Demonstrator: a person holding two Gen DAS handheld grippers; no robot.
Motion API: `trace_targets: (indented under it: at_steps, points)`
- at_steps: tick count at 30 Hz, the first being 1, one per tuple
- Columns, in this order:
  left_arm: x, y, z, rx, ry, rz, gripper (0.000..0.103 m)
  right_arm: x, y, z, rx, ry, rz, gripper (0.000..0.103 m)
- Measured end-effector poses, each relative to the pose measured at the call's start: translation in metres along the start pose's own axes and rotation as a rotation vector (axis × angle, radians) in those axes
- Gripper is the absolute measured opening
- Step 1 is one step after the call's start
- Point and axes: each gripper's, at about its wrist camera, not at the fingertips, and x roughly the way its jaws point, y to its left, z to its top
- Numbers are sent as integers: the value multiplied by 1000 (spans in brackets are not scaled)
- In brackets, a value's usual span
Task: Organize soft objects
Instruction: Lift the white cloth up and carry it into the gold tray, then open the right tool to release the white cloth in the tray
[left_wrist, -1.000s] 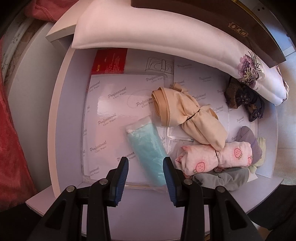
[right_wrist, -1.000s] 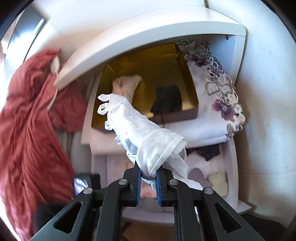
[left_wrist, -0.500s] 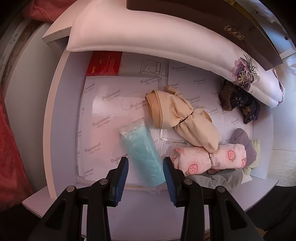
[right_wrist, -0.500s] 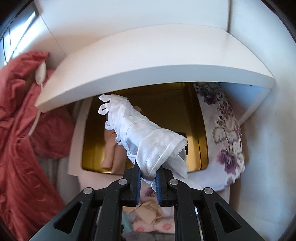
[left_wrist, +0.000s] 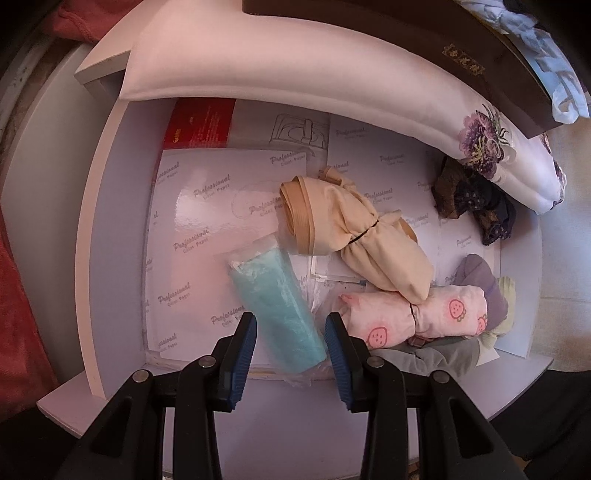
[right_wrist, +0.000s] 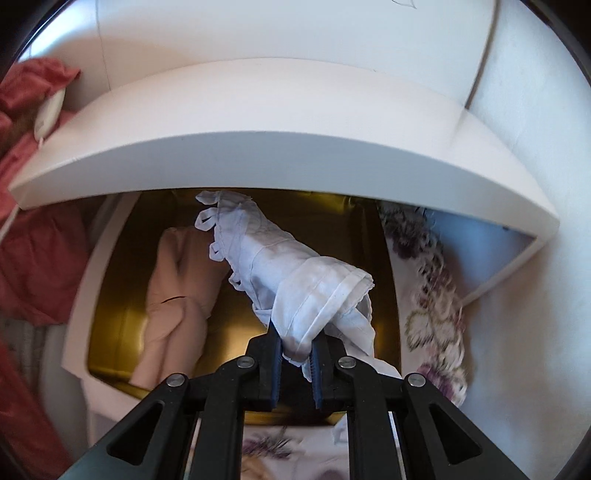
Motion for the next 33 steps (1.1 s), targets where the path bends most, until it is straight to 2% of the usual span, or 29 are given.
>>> trace_targets:
  at_steps: [7,11,17,20,25,31,33]
  points:
    - [4,2,-2,-2,6,1,39,21,12,7,-106,-16,-86,13]
    - [7,1,-3,1,11,0,39,37,21,3,-195,2,-152,13]
    - [11,-2,-4,4,13,2,39,57,19,-1,-260,17,-250,14]
    - [11,-4,-4,6,14,8,39,61,15,-2,-259,30,-250,17]
    - [13,-4,-5,8,16,16,39,47,13,-10,-233,3,-213,40]
    - [15,-3,-7,12,15,29,39,19,18,-19,-220,-34,-168,54]
    - [17,-2,-8,13,16,35,39,5,21,-26,-231,-49,-150,56]
